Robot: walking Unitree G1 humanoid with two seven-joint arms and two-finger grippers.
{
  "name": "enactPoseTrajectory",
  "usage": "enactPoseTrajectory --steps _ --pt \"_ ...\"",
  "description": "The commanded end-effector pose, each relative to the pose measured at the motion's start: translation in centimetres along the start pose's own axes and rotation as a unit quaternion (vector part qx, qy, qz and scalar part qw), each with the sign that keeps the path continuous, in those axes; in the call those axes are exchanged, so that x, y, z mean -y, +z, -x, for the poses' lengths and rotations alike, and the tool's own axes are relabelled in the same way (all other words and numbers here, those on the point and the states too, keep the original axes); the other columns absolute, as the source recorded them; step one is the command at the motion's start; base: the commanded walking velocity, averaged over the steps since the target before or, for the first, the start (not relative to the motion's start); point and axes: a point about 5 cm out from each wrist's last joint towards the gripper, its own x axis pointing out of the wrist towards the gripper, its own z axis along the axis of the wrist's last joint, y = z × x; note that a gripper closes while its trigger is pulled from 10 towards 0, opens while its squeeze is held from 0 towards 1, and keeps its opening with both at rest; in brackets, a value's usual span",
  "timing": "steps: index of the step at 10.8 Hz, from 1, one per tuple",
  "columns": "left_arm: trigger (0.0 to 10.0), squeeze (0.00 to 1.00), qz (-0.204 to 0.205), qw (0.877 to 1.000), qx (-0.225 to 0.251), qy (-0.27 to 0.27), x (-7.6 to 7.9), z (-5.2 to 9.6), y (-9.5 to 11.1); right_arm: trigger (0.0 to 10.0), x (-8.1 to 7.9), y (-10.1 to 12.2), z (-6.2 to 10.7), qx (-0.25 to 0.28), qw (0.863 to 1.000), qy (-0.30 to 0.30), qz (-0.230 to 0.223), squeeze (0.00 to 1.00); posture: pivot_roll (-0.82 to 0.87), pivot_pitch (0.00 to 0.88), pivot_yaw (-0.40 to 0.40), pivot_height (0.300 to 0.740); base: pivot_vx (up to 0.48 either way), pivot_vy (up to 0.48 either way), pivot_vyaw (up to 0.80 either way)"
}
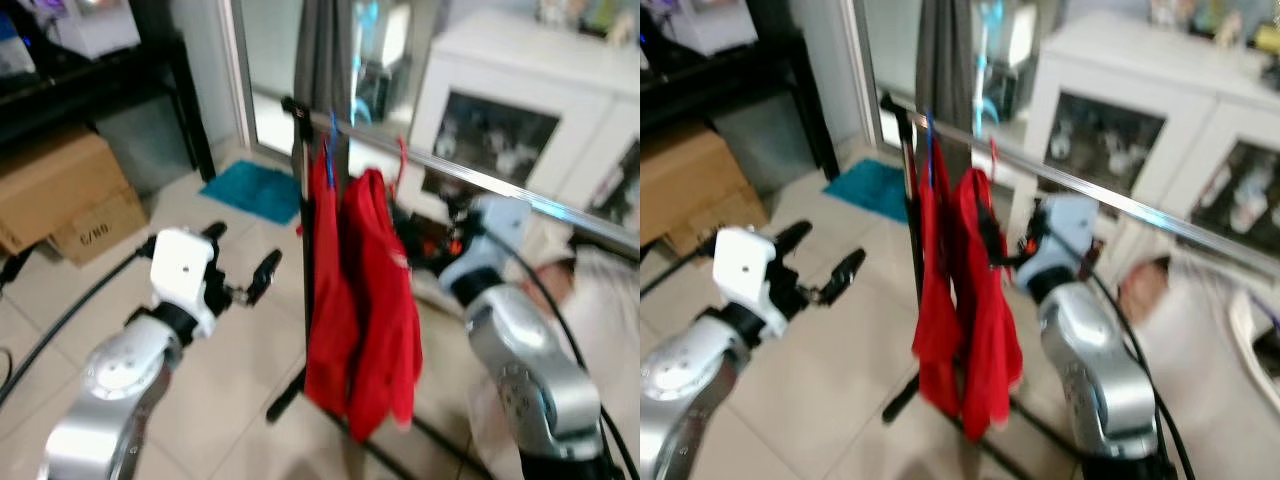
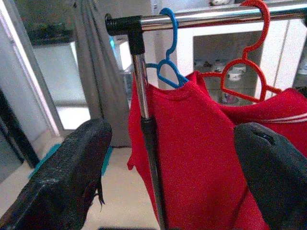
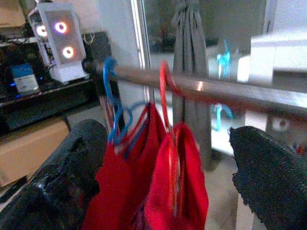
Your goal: Hang hanger
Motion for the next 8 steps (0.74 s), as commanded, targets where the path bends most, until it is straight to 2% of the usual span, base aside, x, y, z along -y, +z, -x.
enactPoseTrajectory --steps 1,3,4,6,7,8 --pt "10.0 0.00 0.003 1.000 -0.012 -0.011 0.1 0.2 -0.3 10.0 -0.3 0.1 0.0 -0.004 1.000 -0.001 -0.001 1.00 0.05 0.000 -0.003 0.740 0.000 0.000 0.00" --pt "10.0 0.00 0.005 0.996 -0.033 -0.082 0.7 0.5 -0.8 10.0 -0.7 0.1 -1.1 -0.038 0.999 -0.005 -0.010 1.00 0.04 0.000 -0.006 0.740 0.000 0.000 0.00" --pt "10.0 0.00 0.016 0.992 -0.054 -0.116 0.8 0.8 -1.2 10.0 -1.0 -0.2 -2.5 -0.065 0.998 -0.015 0.001 1.00 0.04 0.000 -0.008 0.740 0.000 0.000 0.00" --pt "10.0 0.00 0.042 0.987 -0.074 -0.136 0.9 1.0 -1.2 10.0 -0.3 -0.6 -4.6 -0.104 0.992 -0.071 0.011 1.00 0.05 0.000 -0.018 0.740 0.000 0.000 0.00" --pt "10.0 0.00 0.039 0.989 -0.069 -0.121 0.7 0.7 -1.0 10.0 -0.1 -0.7 -5.6 -0.121 0.989 -0.080 0.022 0.05 0.05 0.000 -0.024 0.740 0.000 0.000 0.00" --pt "10.0 0.00 0.036 0.991 -0.050 -0.117 0.6 0.4 -0.4 10.0 0.1 -0.7 -6.4 -0.129 0.988 -0.083 0.026 0.00 0.06 0.000 -0.031 0.740 0.000 0.000 0.00"
